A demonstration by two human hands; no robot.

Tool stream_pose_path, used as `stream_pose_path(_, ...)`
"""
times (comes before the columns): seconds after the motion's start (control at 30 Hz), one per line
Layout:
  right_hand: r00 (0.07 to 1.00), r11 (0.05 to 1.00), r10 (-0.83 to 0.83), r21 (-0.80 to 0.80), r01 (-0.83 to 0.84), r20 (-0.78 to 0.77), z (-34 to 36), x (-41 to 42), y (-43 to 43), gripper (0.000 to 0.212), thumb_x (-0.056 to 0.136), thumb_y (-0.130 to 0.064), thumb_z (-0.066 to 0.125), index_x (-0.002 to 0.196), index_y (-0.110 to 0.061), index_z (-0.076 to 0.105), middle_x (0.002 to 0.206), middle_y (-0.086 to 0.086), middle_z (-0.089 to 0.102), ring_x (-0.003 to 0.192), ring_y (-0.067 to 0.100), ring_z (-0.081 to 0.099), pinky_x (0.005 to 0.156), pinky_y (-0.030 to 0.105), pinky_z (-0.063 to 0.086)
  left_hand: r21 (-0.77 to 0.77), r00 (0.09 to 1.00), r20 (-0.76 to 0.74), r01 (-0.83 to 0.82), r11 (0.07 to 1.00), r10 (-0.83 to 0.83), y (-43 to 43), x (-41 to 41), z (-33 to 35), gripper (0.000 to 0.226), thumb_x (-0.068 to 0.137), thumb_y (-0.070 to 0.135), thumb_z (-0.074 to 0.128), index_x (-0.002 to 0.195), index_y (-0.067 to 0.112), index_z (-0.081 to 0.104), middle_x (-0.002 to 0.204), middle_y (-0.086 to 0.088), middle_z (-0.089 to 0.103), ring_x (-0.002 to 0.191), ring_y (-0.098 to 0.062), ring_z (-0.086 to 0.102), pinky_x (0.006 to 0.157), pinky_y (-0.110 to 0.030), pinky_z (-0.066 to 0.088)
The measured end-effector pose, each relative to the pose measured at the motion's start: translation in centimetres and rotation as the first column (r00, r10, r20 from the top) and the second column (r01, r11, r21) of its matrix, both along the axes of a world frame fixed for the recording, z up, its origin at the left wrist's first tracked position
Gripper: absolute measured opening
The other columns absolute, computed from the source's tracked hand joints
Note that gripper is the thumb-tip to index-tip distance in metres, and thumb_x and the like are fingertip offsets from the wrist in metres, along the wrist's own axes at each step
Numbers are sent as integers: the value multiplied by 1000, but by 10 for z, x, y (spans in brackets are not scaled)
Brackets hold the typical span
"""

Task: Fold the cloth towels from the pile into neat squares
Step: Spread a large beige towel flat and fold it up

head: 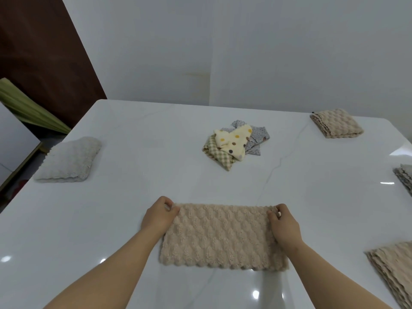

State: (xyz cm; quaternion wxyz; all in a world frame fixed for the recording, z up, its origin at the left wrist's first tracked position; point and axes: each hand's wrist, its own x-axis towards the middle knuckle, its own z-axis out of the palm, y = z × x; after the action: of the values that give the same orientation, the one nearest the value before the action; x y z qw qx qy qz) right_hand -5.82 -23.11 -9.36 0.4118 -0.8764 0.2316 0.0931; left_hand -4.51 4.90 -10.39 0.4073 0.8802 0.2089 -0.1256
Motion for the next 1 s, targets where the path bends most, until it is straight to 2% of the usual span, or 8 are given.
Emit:
stream_pose_path(0.2, 1000, 999, 9, -47, -10, -20, 0, -3, 0, 24, 97, -26, 41, 113, -8, 44, 77, 4, 53, 74, 28, 54, 66, 33, 44, 64, 999, 32, -11, 998, 9, -2, -2, 0, 20, 92, 33, 53, 104, 17, 50, 95, -4, 59, 79, -19, 54, 64, -29, 41)
stream_pose_path(0.3, 998, 990, 21, -138, -28, -56, 0, -8, 2, 42, 93, -37, 47, 126, -11, 40, 104, 9, 56, 90, 28, 58, 73, 38, 48, 177, 1000, -21, -12, 984, 16, -6, -4, 3, 47, 88, 45, 54, 123, 15, 42, 114, -7, 52, 94, -23, 56, 71, -29, 41)
stream_pose_path(0.4, 995, 973, 16, -229, -38, -95, 0, -17, 2, 60, 85, -48, 56, 130, -13, 38, 123, 7, 48, 110, 27, 53, 83, 40, 46, 143, 989, -146, 49, 989, -28, -8, -4, 4, 54, 80, 48, 62, 116, 12, 46, 111, -5, 54, 95, -21, 57, 66, -28, 41)
stream_pose_path(0.53, 981, 980, -4, -197, -34, -193, -1, -22, -1, 42, 79, -46, 61, 101, -15, 44, 93, 1, 60, 90, 23, 58, 74, 34, 46, 98, 982, -168, 99, 990, -81, -7, -4, 5, 20, 80, 34, 63, 86, 16, 54, 88, 0, 61, 80, -17, 58, 69, -30, 46)
stream_pose_path(0.67, 988, 999, -6, -39, 0, -157, -2, -22, -5, 29, 83, -32, 62, 72, -12, 44, 65, -1, 47, 62, 16, 45, 59, 29, 36, 10, 999, -1, 54, 998, -54, -14, -11, 4, 21, 87, 26, 60, 74, 21, 44, 74, 4, 50, 69, -14, 48, 59, -25, 36)
stream_pose_path(0.77, 997, 994, -76, 75, 78, -29, 5, -24, -6, 21, 88, -25, 59, 84, -8, 46, 70, 2, 48, 60, 15, 44, 56, 29, 36, 7, 996, 91, 3, 1000, -4, -20, -16, 6, 15, 87, 25, 62, 97, 19, 51, 93, 1, 55, 89, -20, 54, 74, -31, 45)
stream_pose_path(0.87, 991, 986, -123, 109, 127, -43, 10, -29, -9, 40, 87, -30, 59, 115, -8, 41, 79, -2, 52, 74, 19, 54, 62, 33, 45, 266, 973, 224, -7, 964, -55, -28, -24, 9, 39, 87, 24, 60, 123, 17, 47, 119, -5, 49, 107, -22, 51, 83, -32, 45)
stream_pose_path(1.0, 976, 986, -121, 93, 140, -183, 11, -35, -16, 56, 80, -32, 66, 122, -6, 38, 86, -2, 52, 79, 18, 56, 70, 36, 50, 257, 880, 155, 403, 879, -449, -56, -32, 12, 34, 92, 32, 50, 126, 31, 48, 119, 8, 42, 97, -8, 50, 76, -20, 41)
